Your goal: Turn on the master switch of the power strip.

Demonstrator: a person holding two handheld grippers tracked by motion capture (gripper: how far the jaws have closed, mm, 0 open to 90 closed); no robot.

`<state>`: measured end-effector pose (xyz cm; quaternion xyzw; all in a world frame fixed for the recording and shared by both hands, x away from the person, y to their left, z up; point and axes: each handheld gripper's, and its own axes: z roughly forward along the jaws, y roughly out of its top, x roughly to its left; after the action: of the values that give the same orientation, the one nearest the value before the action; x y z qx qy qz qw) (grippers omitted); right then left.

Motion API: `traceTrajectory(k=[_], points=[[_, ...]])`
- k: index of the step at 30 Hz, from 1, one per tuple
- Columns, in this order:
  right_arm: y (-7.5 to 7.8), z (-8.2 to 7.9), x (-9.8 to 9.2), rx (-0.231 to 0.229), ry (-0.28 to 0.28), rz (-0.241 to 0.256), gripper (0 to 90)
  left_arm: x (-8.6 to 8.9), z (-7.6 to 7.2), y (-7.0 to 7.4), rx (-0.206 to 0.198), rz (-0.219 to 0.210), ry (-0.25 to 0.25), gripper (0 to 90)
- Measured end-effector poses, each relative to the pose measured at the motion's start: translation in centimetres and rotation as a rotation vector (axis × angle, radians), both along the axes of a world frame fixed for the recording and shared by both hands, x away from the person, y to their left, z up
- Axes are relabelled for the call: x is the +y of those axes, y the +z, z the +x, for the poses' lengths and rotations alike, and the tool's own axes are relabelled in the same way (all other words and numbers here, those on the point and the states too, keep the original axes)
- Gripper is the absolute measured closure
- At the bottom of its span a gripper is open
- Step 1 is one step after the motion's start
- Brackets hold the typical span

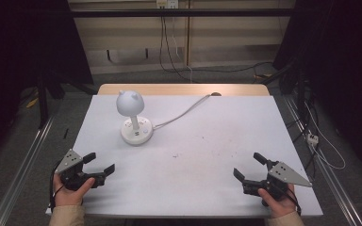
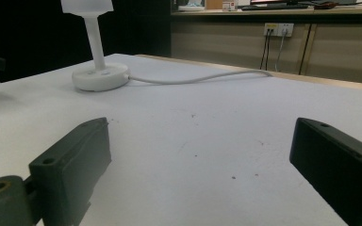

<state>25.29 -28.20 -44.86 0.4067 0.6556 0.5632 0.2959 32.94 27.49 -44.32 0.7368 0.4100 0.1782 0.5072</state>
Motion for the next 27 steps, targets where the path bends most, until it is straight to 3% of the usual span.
traceTrajectory(k=[27], points=[[-0.08, 0.03, -0.09, 0.002, 0.004, -0.008, 5.5, 0.08, -0.23, -0.27, 0.002, 0.01, -0.001, 6.3]])
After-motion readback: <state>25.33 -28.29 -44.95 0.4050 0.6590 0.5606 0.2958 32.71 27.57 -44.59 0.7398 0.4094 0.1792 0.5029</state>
